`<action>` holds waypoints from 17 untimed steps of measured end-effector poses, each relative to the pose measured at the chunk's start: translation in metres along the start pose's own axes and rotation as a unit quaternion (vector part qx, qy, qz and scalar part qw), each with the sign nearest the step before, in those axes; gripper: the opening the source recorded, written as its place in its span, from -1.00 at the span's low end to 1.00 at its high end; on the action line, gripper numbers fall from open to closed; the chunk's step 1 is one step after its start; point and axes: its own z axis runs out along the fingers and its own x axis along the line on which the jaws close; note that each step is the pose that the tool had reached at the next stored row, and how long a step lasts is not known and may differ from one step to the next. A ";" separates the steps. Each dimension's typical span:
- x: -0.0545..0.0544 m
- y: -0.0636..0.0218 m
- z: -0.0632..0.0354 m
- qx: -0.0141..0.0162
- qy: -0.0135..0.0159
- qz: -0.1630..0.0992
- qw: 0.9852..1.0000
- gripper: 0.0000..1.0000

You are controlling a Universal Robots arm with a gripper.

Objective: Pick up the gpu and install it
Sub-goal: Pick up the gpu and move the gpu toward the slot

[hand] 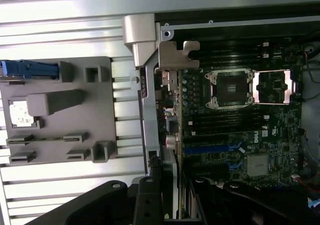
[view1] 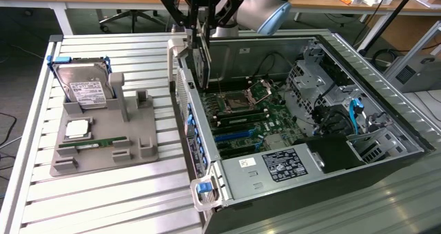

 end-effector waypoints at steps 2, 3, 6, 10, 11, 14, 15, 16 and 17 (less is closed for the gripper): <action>0.000 0.0000 0.0002 0.000 0.000 0.000 1.000 -0.47; -0.001 0.0000 0.0002 0.000 0.000 0.000 1.000 -0.47; -0.001 0.0001 0.0004 0.000 0.000 0.000 1.000 -0.47; -0.003 0.0001 0.0011 0.000 0.000 0.000 1.000 -0.47; -0.003 0.0001 0.0011 0.000 0.000 0.000 1.000 -0.47; -0.004 0.0001 0.0014 0.000 0.000 0.000 1.000 -0.47; -0.004 0.0001 0.0015 0.000 0.000 0.000 1.000 -0.47; -0.004 0.0001 0.0016 0.000 0.000 0.000 1.000 -0.47; -0.004 0.0000 0.0016 0.000 0.000 0.000 1.000 -0.47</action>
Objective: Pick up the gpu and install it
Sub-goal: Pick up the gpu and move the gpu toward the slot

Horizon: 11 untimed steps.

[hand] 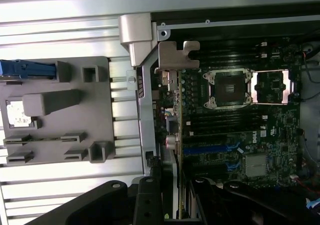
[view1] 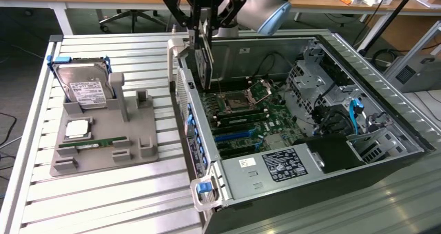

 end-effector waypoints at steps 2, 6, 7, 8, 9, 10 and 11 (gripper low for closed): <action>0.000 0.0000 0.0001 0.000 0.000 0.000 1.000 -0.47; -0.001 0.0001 0.0004 0.000 0.000 0.000 1.000 -0.47; -0.001 0.0001 0.0005 0.000 0.000 0.000 1.000 -0.47; -0.001 0.0001 0.0005 0.000 0.000 0.000 1.000 -0.47; -0.002 0.0001 0.0006 0.000 0.000 0.000 1.000 -0.47; -0.002 0.0001 0.0007 0.000 0.000 0.000 1.000 -0.47; -0.002 0.0001 0.0008 0.000 0.000 0.000 1.000 -0.47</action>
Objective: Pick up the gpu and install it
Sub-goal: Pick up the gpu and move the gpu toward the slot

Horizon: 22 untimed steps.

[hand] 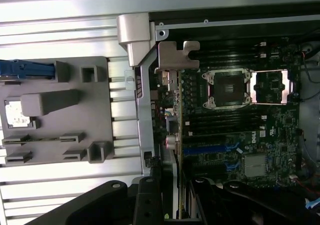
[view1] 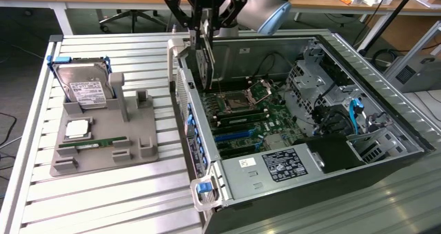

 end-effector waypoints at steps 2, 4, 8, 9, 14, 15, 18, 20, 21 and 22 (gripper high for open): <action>0.000 0.0000 0.0001 0.000 0.000 0.000 1.000 -0.47; -0.001 0.0001 0.0004 0.000 0.000 0.000 1.000 -0.47; -0.002 0.0001 0.0008 0.000 0.000 0.000 1.000 -0.47; -0.003 0.0002 0.0012 0.000 0.000 0.000 1.000 -0.47; -0.004 0.0003 0.0021 0.000 0.000 0.000 1.000 -0.47; -0.005 0.0003 0.0022 0.000 0.000 0.000 1.000 -0.47; -0.005 0.0004 0.0025 0.000 0.000 0.000 1.000 -0.47; -0.006 0.0004 0.0027 0.000 0.000 0.000 1.000 -0.47; -0.006 0.0004 0.0028 0.000 0.000 0.000 1.000 -0.47; -0.006 0.0005 0.0029 0.000 0.000 0.000 1.000 -0.47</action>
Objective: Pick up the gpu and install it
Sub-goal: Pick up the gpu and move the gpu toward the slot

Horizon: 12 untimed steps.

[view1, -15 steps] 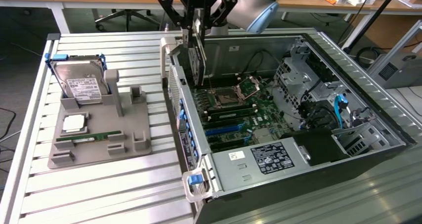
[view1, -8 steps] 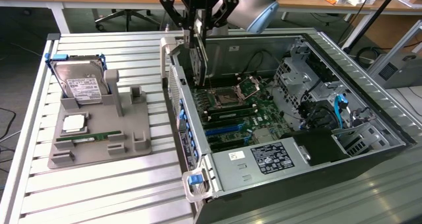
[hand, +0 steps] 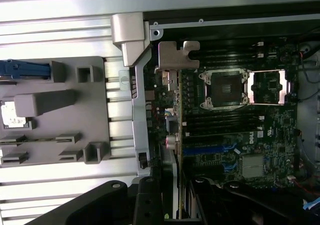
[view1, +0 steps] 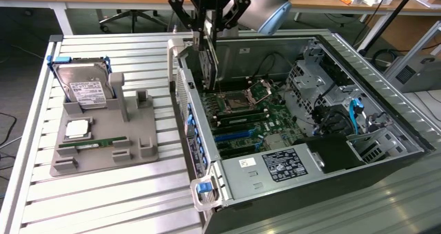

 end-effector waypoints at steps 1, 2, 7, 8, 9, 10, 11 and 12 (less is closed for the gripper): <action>0.000 0.0001 0.0002 0.000 0.000 0.000 1.000 -0.47; -0.001 0.0001 0.0003 0.000 0.000 0.000 1.000 -0.47; -0.003 0.0003 0.0009 0.000 0.000 0.000 1.000 -0.47; -0.003 0.0003 0.0010 0.000 0.000 0.000 1.000 -0.47; -0.004 0.0004 0.0013 0.000 0.000 0.000 1.000 -0.47; -0.004 0.0004 0.0015 0.000 0.000 0.000 1.000 -0.47; -0.005 0.0005 0.0017 0.000 0.000 0.000 1.000 -0.47; -0.005 0.0005 0.0019 0.000 0.000 0.000 1.000 -0.47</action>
